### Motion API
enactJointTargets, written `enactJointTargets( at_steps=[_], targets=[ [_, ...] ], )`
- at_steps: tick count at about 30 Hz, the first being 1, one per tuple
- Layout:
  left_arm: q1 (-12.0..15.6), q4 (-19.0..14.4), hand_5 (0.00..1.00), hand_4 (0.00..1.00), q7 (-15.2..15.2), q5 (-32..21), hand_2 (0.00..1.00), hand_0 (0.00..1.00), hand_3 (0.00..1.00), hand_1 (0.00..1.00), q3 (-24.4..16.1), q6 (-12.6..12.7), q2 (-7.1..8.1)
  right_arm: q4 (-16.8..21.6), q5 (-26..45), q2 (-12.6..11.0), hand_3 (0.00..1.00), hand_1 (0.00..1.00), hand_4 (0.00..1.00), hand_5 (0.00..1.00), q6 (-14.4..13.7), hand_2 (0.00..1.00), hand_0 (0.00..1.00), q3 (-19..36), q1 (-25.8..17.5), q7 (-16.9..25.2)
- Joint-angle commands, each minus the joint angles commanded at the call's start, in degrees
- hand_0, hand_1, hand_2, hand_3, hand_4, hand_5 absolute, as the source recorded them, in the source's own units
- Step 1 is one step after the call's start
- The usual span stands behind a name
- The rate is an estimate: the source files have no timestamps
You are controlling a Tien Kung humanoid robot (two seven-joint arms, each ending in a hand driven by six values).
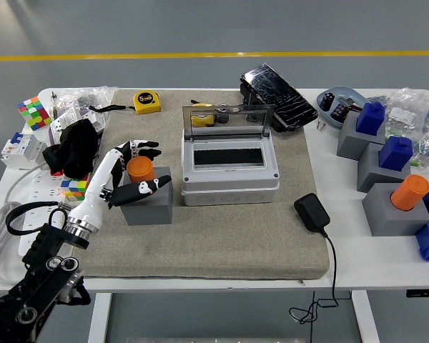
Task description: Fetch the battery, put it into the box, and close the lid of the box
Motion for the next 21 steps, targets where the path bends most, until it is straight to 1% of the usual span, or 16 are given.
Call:
enactJointTargets(
  at_steps=[1,7,8,13,14,19,20,21],
  targets=[
    [0.0,0.1,0.065,0.998,-0.1,-0.1,0.446,0.418,0.458,0.482,0.0,0.0,-0.06,0.0,0.0,0.0,0.575,0.648,0.971,0.583,0.0,0.658,0.642,0.0,0.0,0.0],
    [-0.7,1.5,0.065,0.998,-1.1,-1.6,0.446,0.418,0.458,0.482,0.4,0.2,-0.69,0.0,-0.2,0.0,0.575,0.648,0.971,0.583,0.1,0.658,0.642,0.2,-0.1,0.0],
    [-0.9,1.8,0.019,0.998,-1.3,-1.8,0.381,0.369,0.433,0.365,0.6,0.2,-0.76,0.0,-0.3,-0.1,0.576,0.648,0.972,0.583,0.2,0.658,0.642,0.2,-0.1,0.0],
    [-1.8,3.2,0.019,0.998,-2.8,-4.0,0.381,0.369,0.433,0.365,1.6,0.4,-1.32,0.0,0.0,-0.1,0.576,0.648,0.972,0.583,0.3,0.658,0.642,0.1,0.1,0.1],
    [-2.0,3.4,0.002,0.998,-3.0,-4.3,0.315,0.293,0.37,0.288,1.8,0.4,-1.48,0.0,0.1,-0.1,0.576,0.648,0.973,0.583,0.4,0.658,0.643,0.0,0.2,0.1],
    [-2.8,4.7,0.002,0.998,-4.2,-6.9,0.315,0.293,0.37,0.288,2.9,0.6,-2.7,0.0,0.6,-0.1,0.576,0.648,0.973,0.583,0.5,0.658,0.643,-0.4,0.3,0.2],
    [-2.8,4.9,0.002,0.998,-4.4,-7.4,0.271,0.201,0.316,0.211,3.0,0.7,-2.85,0.0,0.6,-0.1,0.576,0.648,0.974,0.583,0.5,0.658,0.642,-0.4,0.3,0.2],
    [-2.9,5.1,0.002,0.998,-4.9,-8.3,0.271,0.201,0.316,0.211,3.4,0.9,-3.09,0.0,0.5,-0.1,0.576,0.648,0.974,0.583,0.5,0.658,0.642,-0.4,0.3,0.2]
  ],
)
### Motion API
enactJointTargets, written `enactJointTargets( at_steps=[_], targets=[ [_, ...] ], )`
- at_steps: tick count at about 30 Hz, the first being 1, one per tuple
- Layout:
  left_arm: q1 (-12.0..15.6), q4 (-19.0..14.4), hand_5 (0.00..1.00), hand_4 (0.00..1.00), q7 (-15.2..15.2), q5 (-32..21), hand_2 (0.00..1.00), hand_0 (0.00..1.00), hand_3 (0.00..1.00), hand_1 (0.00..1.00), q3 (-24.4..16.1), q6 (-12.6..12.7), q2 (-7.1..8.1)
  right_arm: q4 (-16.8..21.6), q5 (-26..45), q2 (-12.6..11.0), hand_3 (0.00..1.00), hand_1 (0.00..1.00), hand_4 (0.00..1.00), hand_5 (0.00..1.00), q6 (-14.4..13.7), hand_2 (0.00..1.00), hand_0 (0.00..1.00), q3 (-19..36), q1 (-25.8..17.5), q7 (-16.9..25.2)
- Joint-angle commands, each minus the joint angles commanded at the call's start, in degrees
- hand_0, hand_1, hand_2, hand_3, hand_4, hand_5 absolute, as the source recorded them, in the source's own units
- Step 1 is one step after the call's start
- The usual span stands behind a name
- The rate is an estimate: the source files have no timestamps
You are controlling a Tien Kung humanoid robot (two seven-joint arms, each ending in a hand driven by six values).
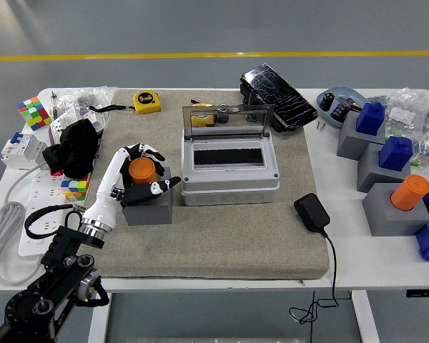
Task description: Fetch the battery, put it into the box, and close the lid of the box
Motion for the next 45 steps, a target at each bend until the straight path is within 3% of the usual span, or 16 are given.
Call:
enactJointTargets(
  at_steps=[4,5,10,11,16,17,22,25,30,34,39,45],
  targets=[
    [-0.3,0.6,0.002,0.998,-1.9,-2.1,0.271,0.201,0.316,0.211,0.5,0.9,-0.76,0.0,-0.2,0.1,0.576,0.648,0.974,0.583,0.0,0.658,0.642,0.1,-0.1,-0.1],
    [-0.5,0.8,0.002,0.998,-2.4,-2.6,0.218,0.124,0.245,0.132,0.6,1.1,-0.96,0.0,-0.2,0.1,0.577,0.648,0.975,0.584,0.0,0.658,0.642,0.1,-0.1,-0.1],
    [-1.2,1.5,0.002,0.998,-4.0,-3.7,0.218,0.124,0.245,0.132,0.7,1.7,-1.66,0.0,-0.1,0.1,0.577,0.648,0.975,0.584,0.0,0.658,0.642,-0.2,-0.1,-0.2],
    [-1.3,1.8,0.002,0.998,-4.2,-3.7,0.185,0.075,0.203,0.076,0.8,1.8,-1.79,0.0,-0.1,0.1,0.577,0.648,0.976,0.584,0.0,0.658,0.642,-0.2,0.0,-0.2],
    [-1.9,2.7,0.002,0.998,-4.6,-3.5,0.185,0.075,0.203,0.076,1.0,2.2,-2.24,0.0,0.1,0.1,0.577,0.648,0.976,0.584,-0.1,0.658,0.642,-0.4,0.1,-0.2],
    [-1.9,2.7,0.002,0.998,-4.6,-3.4,0.122,0.038,0.149,0.014,1.0,2.2,-2.24,0.0,0.1,0.1,0.577,0.648,0.978,0.581,-0.1,0.658,0.646,-0.4,0.1,-0.2],
    [-1.8,1.1,0.002,0.998,-4.6,-1.9,0.122,0.038,0.149,0.014,0.7,2.7,-2.07,0.0,-0.1,0.1,0.577,0.648,0.978,0.581,-0.1,0.658,0.646,-0.3,0.0,-0.3],
    [-1.6,-1.6,0.002,0.998,-4.2,-0.5,0.102,0.022,0.133,0.002,0.3,3.0,-1.64,0.0,-0.1,0.1,0.579,0.648,0.98,0.58,-0.1,0.658,0.643,-0.3,-0.1,-0.2],
    [-3.5,-8.3,0.002,0.998,0.5,5.4,0.106,0.021,0.139,0.004,1.2,3.5,-0.27,0.0,-0.4,0.1,0.579,0.648,0.982,0.578,-0.1,0.658,0.643,-0.2,-0.2,-0.4],
    [-8.4,-11.6,0.002,0.998,6.6,13.6,0.106,0.021,0.139,0.004,5.5,4.2,1.2,0.0,0.0,0.0,0.579,0.648,0.982,0.578,-0.1,0.658,0.643,-0.6,-0.1,-0.4],
    [-15.2,-9.4,0.002,0.998,12.9,21.5,0.114,0.021,0.145,0.009,11.6,4.2,0.85,0.0,0.6,0.0,0.579,0.649,0.983,0.579,-0.1,0.658,0.643,-1.4,0.1,-0.3],
    [-22.8,-4.1,0.002,0.998,18.6,30.5,0.122,0.02,0.153,0.014,17.7,3.4,-1.66,0.0,0.4,-0.1,0.579,0.649,0.983,0.579,0.0,0.658,0.642,-1.6,0.1,-0.5]
  ],
)
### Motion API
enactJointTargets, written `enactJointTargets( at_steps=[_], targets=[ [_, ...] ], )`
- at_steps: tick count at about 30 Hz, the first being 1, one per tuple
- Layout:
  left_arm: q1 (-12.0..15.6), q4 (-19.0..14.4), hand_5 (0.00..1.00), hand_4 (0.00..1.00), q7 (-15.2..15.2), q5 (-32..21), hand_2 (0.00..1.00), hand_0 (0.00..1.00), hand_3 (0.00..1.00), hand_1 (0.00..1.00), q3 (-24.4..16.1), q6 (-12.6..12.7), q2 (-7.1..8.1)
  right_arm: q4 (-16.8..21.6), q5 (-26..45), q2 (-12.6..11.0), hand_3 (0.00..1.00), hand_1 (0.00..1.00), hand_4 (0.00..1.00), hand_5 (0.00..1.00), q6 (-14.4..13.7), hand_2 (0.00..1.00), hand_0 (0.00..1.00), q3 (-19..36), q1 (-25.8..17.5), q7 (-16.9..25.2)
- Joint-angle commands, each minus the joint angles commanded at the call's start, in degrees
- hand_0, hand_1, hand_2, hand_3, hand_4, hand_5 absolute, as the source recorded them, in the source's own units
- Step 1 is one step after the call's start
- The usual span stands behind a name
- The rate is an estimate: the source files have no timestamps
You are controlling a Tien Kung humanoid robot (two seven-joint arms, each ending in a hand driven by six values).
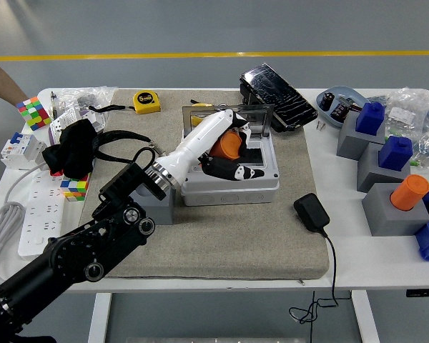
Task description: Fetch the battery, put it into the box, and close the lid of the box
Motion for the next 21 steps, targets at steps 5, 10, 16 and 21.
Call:
enactJointTargets(
  at_steps=[5,10,16,21],
  targets=[
    [-4.4,4.8,0.002,0.998,2.1,4.1,0.134,0.025,0.169,0.021,2.6,-0.7,-0.58,0.0,-0.5,-0.1,0.579,0.649,0.983,0.579,0.1,0.658,0.643,0.1,-0.2,-0.2],
    [-7.6,9.8,0.012,0.998,1.9,6.6,0.136,0.041,0.173,0.031,4.4,-0.2,-0.58,0.0,-0.4,-0.2,0.58,0.649,0.983,0.579,0.1,0.658,0.642,-0.3,-0.1,-0.2],
    [-9.0,13.2,0.123,0.998,0.2,7.3,0.169,0.133,0.23,0.111,6.1,2.0,-0.58,0.0,-0.2,-0.1,0.58,0.649,0.983,0.578,0.2,0.658,0.646,-1.1,0.0,-0.1],
    [-8.9,13.6,0.166,0.998,-0.1,6.4,0.223,0.149,0.277,0.16,6.3,2.7,-0.58,0.0,-0.5,-0.3,0.579,0.649,0.982,0.578,0.2,0.658,0.644,-0.9,-0.1,-0.2]
  ],
)
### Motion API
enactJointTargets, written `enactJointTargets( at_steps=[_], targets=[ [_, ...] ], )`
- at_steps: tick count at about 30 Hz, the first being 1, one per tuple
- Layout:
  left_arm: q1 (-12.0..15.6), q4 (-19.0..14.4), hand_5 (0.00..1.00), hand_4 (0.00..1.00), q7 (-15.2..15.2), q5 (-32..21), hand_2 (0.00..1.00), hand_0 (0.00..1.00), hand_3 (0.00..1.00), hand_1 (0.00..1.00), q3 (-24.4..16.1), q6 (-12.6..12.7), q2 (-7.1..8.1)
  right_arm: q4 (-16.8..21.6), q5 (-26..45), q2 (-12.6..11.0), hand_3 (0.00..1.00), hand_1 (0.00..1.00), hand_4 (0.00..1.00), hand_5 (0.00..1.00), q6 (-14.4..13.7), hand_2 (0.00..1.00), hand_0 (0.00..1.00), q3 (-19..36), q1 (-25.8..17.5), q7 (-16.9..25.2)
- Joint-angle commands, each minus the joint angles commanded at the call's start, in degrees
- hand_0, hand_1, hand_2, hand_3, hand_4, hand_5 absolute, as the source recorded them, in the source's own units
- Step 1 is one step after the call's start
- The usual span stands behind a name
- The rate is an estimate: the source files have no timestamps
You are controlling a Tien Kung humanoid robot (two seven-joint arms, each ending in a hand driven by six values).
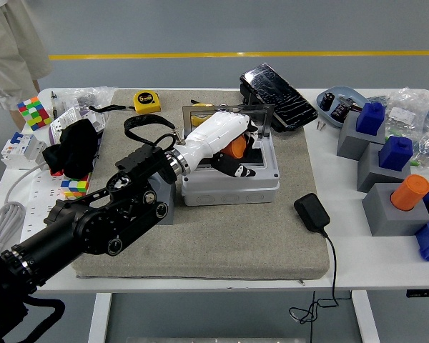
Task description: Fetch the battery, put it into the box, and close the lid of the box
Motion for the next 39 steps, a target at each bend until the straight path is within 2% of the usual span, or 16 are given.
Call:
enactJointTargets(
  at_steps=[4,5,10,11,19,22,23,28,29,34,35,37,39],
  targets=[
    [0.7,-0.5,0.166,0.998,0.4,-1.7,0.223,0.149,0.277,0.16,-0.2,-0.8,0.0,0.0,0.0,0.0,0.579,0.649,0.982,0.578,0.0,0.658,0.644,0.0,-0.1,0.1],
    [0.9,-0.5,0.212,0.998,0.7,-1.8,0.338,0.277,0.408,0.347,-0.2,-1.1,0.0,0.0,-0.1,0.1,0.579,0.649,0.982,0.578,0.0,0.658,0.643,0.0,-0.1,0.0],
    [0.9,0.1,0.212,0.998,1.2,-1.6,0.338,0.277,0.408,0.347,0.0,-1.2,0.0,0.0,0.3,0.2,0.579,0.649,0.982,0.578,0.0,0.658,0.643,-0.3,0.1,0.1],
    [0.9,0.2,0.232,0.998,1.2,-1.5,0.387,0.304,0.526,0.406,0.1,-1.1,0.0,0.0,0.4,0.2,0.58,0.649,0.982,0.578,0.0,0.658,0.643,-0.3,0.1,0.1],
    [1.1,-0.3,0.246,0.998,1.3,-1.1,0.402,0.308,0.546,0.414,-0.1,-0.9,0.0,0.0,0.3,0.2,0.579,0.649,0.981,0.578,0.0,0.658,0.646,-0.1,0.0,0.1],
    [1.5,-2.0,0.246,0.998,1.3,-1.3,0.402,0.308,0.546,0.414,-0.5,-0.8,0.0,0.0,0.3,0.2,0.579,0.649,0.981,0.578,-0.1,0.658,0.646,0.0,-0.1,0.0],
    [1.7,-2.7,0.274,0.998,1.3,-1.3,0.411,0.31,0.558,0.417,-0.8,-0.8,0.0,0.0,0.4,0.3,0.578,0.648,0.981,0.579,-0.1,0.658,0.645,0.0,-0.1,0.1],
    [3.1,-8.4,0.274,0.998,0.6,-1.6,0.411,0.31,0.558,0.417,-2.8,-0.5,0.0,0.0,0.7,0.4,0.578,0.648,0.981,0.579,-0.1,0.658,0.645,0.0,-0.3,0.1],
    [3.3,-9.5,0.323,0.998,0.5,-1.7,0.443,0.344,0.557,0.446,-3.3,-0.5,0.0,0.0,0.7,0.4,0.578,0.648,0.981,0.58,-0.1,0.658,0.646,0.0,-0.3,0.1],
    [5.5,-15.3,0.323,0.998,3.5,-1.0,0.443,0.344,0.557,0.446,-6.0,-1.9,0.0,0.0,0.9,0.4,0.578,0.648,0.981,0.58,-0.2,0.658,0.646,0.0,-0.3,0.2],
    [6.0,-15.8,0.394,0.998,4.1,-0.8,0.511,0.388,0.546,0.533,-6.5,-2.2,0.0,0.0,1.0,0.4,0.579,0.648,0.981,0.579,-0.2,0.658,0.643,0.0,-0.3,0.2],
    [7.5,-17.1,0.394,0.998,5.2,0.3,0.511,0.388,0.546,0.533,-8.0,-2.8,0.13,0.0,1.1,0.5,0.579,0.648,0.981,0.579,-0.2,0.658,0.643,0.0,-0.3,0.3],
    [9.5,-18.4,0.394,0.998,6.4,0.9,0.511,0.388,0.546,0.533,-9.6,-3.6,1.87,0.0,1.1,0.5,0.579,0.648,0.981,0.579,-0.2,0.658,0.643,0.1,-0.4,0.3]
  ],
)
